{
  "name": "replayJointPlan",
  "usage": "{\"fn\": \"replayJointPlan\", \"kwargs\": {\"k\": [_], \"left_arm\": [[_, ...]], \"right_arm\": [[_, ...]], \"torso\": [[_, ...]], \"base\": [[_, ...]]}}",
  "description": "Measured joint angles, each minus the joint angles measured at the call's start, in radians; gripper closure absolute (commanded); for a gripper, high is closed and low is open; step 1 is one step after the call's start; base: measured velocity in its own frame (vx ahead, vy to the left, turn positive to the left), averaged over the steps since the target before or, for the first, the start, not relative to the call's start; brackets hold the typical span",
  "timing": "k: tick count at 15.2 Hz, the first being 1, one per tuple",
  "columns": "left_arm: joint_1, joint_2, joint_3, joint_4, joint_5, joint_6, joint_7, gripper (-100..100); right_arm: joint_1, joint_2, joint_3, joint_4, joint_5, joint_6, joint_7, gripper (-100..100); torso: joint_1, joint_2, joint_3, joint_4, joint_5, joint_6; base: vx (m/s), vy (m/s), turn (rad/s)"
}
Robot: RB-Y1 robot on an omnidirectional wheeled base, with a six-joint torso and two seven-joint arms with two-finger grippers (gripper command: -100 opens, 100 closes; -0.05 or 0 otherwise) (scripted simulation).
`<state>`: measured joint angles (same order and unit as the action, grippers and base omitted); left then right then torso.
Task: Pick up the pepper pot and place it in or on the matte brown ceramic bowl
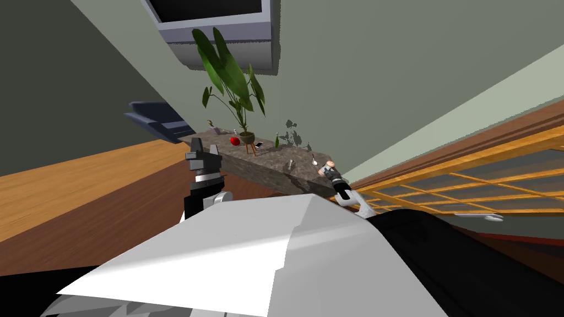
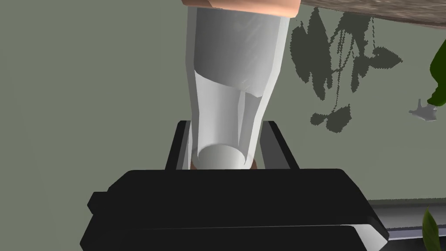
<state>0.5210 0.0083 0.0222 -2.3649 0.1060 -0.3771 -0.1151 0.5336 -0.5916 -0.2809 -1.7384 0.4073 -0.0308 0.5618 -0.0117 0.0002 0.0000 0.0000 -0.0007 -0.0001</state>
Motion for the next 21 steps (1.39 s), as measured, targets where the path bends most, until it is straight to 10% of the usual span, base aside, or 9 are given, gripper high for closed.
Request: {"fn": "replayJointPlan", "kwargs": {"k": [8,9,21], "left_arm": [[0.000,0.000,0.000,0.000,0.000,0.000,0.000,0],[0.000,0.000,0.000,0.000,0.000,0.000,0.000,0],[0.000,0.000,0.000,0.000,0.000,0.000,0.000,0]], "right_arm": [[-0.011,-0.086,-0.051,0.025,-0.027,0.109,-0.035,100],[-0.011,-0.088,-0.053,0.025,-0.028,0.115,-0.037,-100],[0.072,-0.201,-0.088,-0.096,-0.105,0.196,-0.083,-100]], "torso": [[-0.005,-0.002,-0.001,-0.001,-0.001,0.001],[-0.003,-0.003,-0.002,-0.001,-0.002,0.002],[0.006,-0.007,-0.004,-0.003,0.000,0.002]], "base": [[-0.046,-0.118,0.176],[-0.010,-0.031,0.010],[0.002,0.011,-0.011]]}}
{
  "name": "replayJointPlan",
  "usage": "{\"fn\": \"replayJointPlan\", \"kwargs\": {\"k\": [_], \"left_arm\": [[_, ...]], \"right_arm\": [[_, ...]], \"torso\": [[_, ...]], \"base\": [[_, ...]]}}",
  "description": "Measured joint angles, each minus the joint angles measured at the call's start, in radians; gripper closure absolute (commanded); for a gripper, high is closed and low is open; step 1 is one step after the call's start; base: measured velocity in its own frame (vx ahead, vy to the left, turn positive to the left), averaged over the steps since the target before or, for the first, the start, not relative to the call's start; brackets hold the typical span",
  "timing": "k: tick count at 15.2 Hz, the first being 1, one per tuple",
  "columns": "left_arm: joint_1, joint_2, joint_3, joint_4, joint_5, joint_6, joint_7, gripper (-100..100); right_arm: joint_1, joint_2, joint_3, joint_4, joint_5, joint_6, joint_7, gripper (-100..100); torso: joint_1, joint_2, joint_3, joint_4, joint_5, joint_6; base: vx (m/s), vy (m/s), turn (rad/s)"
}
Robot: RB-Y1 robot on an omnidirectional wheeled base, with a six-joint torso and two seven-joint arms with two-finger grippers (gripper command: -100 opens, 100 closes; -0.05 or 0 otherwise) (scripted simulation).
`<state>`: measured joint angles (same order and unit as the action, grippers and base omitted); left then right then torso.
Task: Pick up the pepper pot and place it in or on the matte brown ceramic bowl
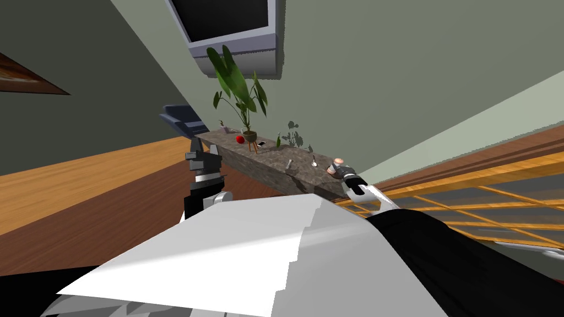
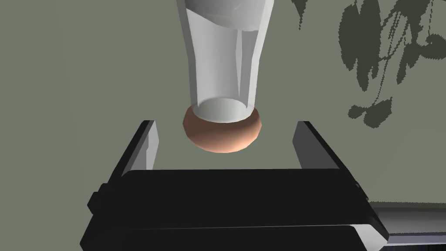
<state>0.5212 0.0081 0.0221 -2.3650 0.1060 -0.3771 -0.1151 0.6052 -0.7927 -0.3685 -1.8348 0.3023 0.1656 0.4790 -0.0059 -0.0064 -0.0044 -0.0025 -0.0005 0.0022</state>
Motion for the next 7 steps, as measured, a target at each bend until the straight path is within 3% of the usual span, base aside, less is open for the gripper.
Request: {"fn": "replayJointPlan", "kwargs": {"k": [2,7], "left_arm": [[0.000,0.000,0.000,0.000,0.000,0.000,0.000,0],[0.000,0.000,0.000,0.000,0.000,0.000,0.000,0]], "right_arm": [[0.028,-0.034,-0.012,-0.039,-0.024,0.024,-0.014,-100],[0.030,-0.039,-0.013,-0.044,-0.027,0.030,-0.017,-100]], "torso": [[0.000,0.000,0.000,0.000,0.000,0.000],[-0.002,0.000,0.000,0.000,-0.001,0.000]], "base": [[0.003,0.015,-0.012],[0.000,0.000,0.000]]}}
